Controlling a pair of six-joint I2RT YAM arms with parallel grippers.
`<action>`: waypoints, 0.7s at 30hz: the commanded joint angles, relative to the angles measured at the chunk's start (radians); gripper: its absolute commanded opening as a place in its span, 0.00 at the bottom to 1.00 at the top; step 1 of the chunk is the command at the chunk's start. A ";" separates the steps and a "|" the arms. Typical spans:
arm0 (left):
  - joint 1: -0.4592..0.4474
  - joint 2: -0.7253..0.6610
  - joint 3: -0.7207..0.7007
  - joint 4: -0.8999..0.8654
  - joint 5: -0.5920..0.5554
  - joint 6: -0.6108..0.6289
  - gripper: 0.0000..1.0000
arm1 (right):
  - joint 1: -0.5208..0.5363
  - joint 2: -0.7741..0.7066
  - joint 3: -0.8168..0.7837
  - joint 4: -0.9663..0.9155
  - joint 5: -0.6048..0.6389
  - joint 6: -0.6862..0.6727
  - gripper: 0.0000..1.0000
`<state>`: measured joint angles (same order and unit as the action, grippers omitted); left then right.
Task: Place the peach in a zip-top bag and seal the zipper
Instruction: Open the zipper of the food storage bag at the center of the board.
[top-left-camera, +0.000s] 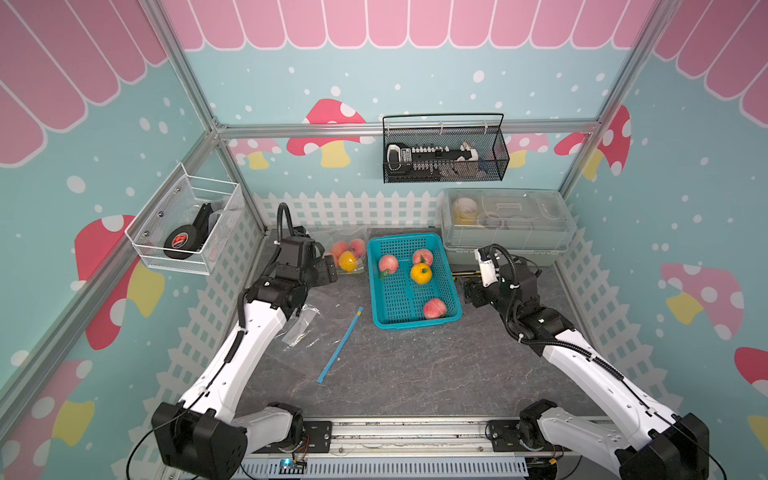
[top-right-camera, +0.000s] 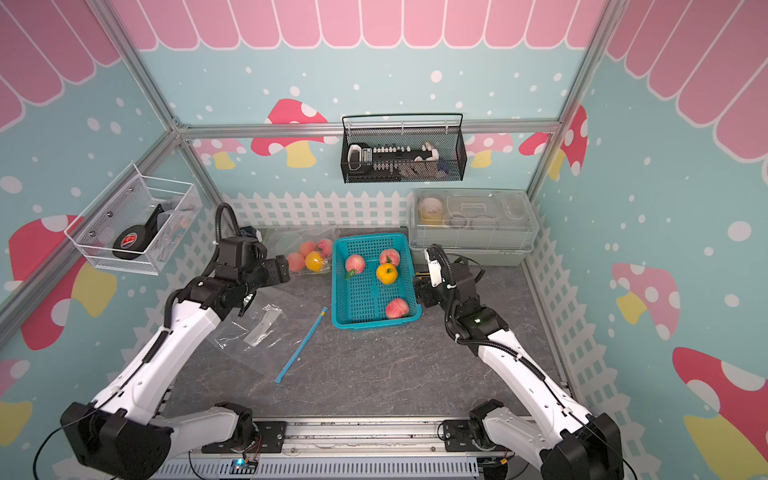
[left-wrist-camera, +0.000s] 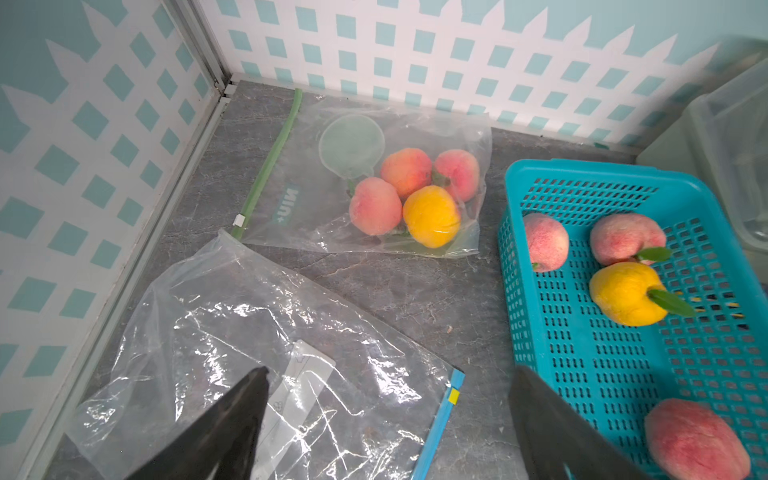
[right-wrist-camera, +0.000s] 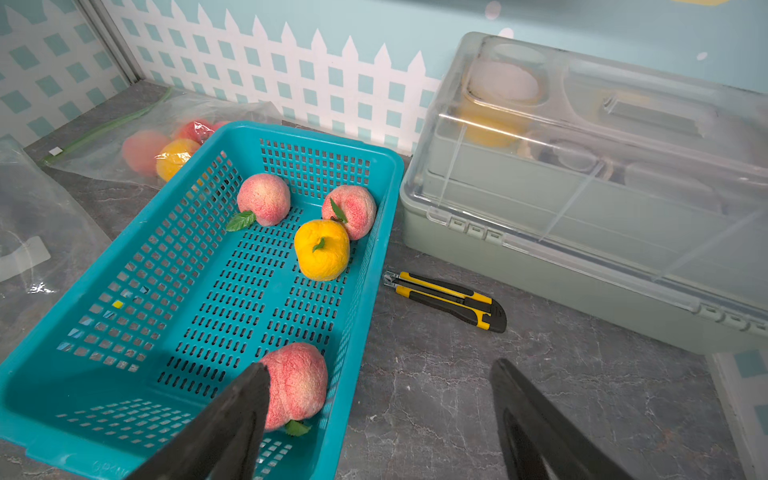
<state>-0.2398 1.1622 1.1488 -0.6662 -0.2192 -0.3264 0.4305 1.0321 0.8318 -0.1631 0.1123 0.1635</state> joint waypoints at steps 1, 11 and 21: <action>-0.031 -0.093 -0.072 -0.045 -0.017 -0.123 0.90 | -0.010 -0.046 -0.047 0.029 -0.016 0.038 0.85; -0.194 -0.134 -0.231 -0.096 -0.095 -0.250 0.89 | -0.012 -0.114 -0.120 0.006 -0.056 0.060 0.85; -0.242 0.020 -0.307 -0.003 -0.025 -0.192 0.87 | -0.013 -0.129 -0.114 -0.017 -0.051 0.043 0.85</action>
<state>-0.4786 1.1667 0.8593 -0.7105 -0.2642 -0.5373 0.4244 0.9203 0.7227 -0.1711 0.0593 0.2028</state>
